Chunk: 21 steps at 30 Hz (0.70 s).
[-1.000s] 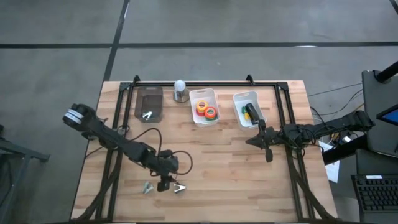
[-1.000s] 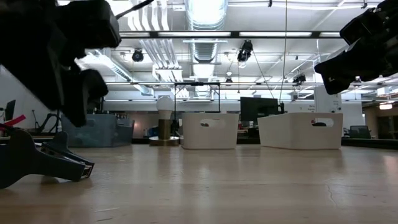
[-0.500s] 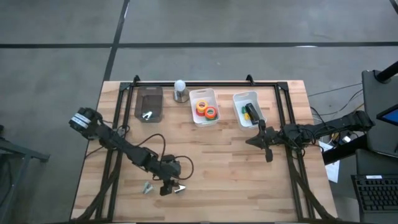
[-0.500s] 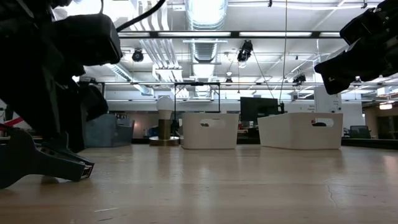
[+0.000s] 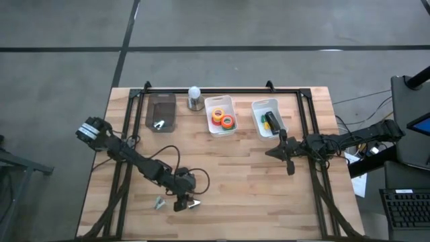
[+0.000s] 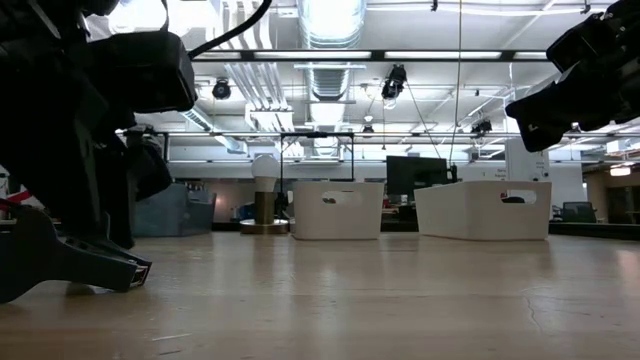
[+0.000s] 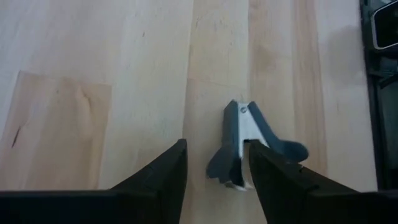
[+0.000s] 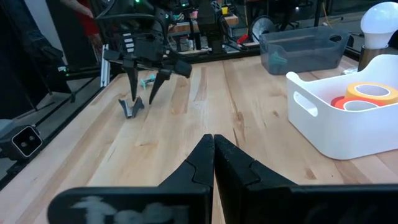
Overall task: Pick and place Stapler, Stapler remover, tape
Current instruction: Put the black staple remover into the black bin
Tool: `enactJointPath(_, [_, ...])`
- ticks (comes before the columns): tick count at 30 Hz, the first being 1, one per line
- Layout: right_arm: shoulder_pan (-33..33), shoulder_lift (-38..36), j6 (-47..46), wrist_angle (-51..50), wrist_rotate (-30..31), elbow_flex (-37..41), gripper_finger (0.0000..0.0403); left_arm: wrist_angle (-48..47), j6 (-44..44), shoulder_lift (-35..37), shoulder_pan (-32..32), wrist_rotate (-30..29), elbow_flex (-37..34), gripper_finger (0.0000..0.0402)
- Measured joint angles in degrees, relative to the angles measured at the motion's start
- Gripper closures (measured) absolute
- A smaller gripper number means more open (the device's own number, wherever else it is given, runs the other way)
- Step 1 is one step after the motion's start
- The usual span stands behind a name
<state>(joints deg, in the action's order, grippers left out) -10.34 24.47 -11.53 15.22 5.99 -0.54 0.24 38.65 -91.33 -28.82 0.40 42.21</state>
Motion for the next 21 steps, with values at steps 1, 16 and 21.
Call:
enactJointPath(1, [0.0, 0.0, 0.0, 0.0, 0.0, 0.0, 0.0394, -0.1, 0.3, 0.0, 0.0, 0.0, -0.2, 0.0236])
enactJointPath(16, [0.0, 0.0, 0.0, 0.0, 0.0, 0.0, 0.0394, 0.9, -2.5, 0.1, 0.0, 0.0, -0.1, 0.0393])
enactJointPath(21, [0.0, 0.0, 0.0, 0.0, 0.0, 0.0, 0.0394, 1.3, -3.4, 0.4, 0.1, -0.3, -0.1, 0.0392])
